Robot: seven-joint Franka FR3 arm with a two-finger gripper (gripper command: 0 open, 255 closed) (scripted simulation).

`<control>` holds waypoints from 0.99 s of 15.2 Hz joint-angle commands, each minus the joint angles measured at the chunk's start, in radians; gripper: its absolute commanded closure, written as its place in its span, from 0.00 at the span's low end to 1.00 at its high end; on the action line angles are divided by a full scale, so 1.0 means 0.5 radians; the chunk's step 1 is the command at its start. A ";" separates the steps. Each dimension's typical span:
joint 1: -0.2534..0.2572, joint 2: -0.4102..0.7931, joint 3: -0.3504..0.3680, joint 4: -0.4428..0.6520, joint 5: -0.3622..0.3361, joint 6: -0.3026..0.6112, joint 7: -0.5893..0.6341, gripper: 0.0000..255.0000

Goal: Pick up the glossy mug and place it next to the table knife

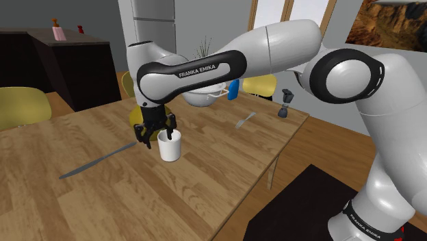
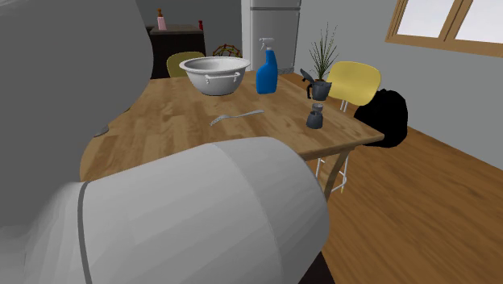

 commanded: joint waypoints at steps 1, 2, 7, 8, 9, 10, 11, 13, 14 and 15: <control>0.000 0.000 0.000 0.000 0.000 0.000 0.000 0.00; 0.000 0.000 0.000 0.000 0.000 0.000 0.000 0.00; 0.024 -0.005 0.005 0.248 0.009 -0.251 -0.016 0.00; 0.024 -0.005 0.005 0.249 0.009 -0.251 -0.016 0.00; 0.024 -0.005 0.005 0.248 0.009 -0.250 -0.016 0.00; 0.024 -0.005 0.005 0.248 0.009 -0.251 -0.016 0.00; 0.024 -0.005 0.005 0.248 0.009 -0.251 -0.016 0.00; 0.024 -0.005 0.005 0.249 0.009 -0.251 -0.016 0.00; 0.024 -0.005 0.005 0.249 0.009 -0.251 -0.016 0.00; 0.024 -0.005 0.005 0.249 0.009 -0.251 -0.016 0.00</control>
